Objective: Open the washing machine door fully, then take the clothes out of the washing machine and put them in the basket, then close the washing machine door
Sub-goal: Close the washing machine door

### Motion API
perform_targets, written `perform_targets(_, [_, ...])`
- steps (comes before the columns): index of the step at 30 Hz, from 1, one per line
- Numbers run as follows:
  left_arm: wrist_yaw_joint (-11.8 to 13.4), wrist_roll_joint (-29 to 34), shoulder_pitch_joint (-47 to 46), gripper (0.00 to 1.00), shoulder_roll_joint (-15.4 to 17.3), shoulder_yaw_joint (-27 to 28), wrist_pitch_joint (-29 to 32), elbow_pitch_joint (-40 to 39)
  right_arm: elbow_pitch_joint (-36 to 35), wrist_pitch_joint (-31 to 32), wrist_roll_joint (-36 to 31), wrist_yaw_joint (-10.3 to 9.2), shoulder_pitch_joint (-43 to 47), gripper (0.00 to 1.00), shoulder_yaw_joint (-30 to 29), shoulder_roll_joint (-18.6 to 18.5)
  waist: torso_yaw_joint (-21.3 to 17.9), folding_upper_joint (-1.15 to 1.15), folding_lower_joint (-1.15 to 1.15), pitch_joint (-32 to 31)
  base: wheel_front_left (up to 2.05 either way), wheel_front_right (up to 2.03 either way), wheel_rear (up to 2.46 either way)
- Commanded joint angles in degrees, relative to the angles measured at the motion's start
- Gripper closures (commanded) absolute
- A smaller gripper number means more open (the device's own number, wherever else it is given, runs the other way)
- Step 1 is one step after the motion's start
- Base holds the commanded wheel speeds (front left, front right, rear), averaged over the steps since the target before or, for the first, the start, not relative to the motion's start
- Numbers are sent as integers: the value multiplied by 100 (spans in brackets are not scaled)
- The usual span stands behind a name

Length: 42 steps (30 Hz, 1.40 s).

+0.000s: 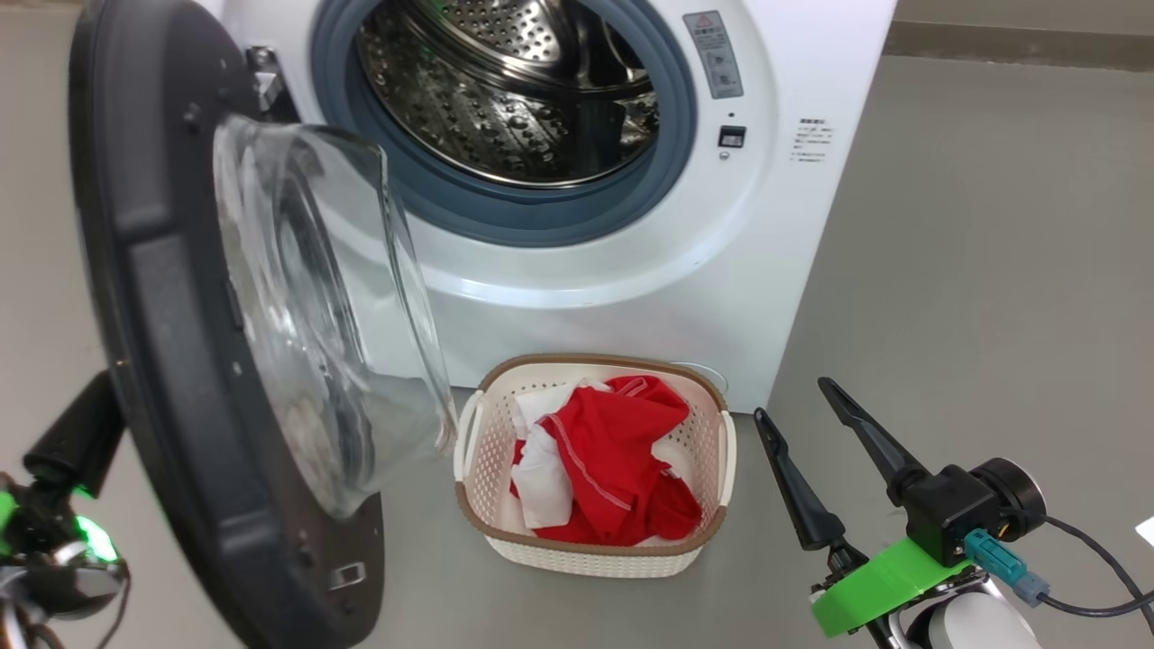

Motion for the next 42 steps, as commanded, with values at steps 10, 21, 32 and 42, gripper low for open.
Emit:
perform_targets(10, [12,-424,127,100,106,-402,-278,-309,-156,-37,41,35,-161,0,95,-54,-221,0,0,86,0,0,0])
perform_targets(21, [-55,-645,326,100,105,-608,-594,-327,-160,-37,35,35,-155,0,79,-56,-394,0,0,104,0,0,0])
perform_targets(32, [-338,-23,484,0,228,-540,-1230,-421,-175,-37,11,35,-150,0,24,-29,-324,0,0,131,0,0,0])
perform_targets(42, [-1153,2287,977,0,761,-1110,-2582,-344,-167,-37,17,35,-140,0,3,3,-216,0,0,134,0,0,0])
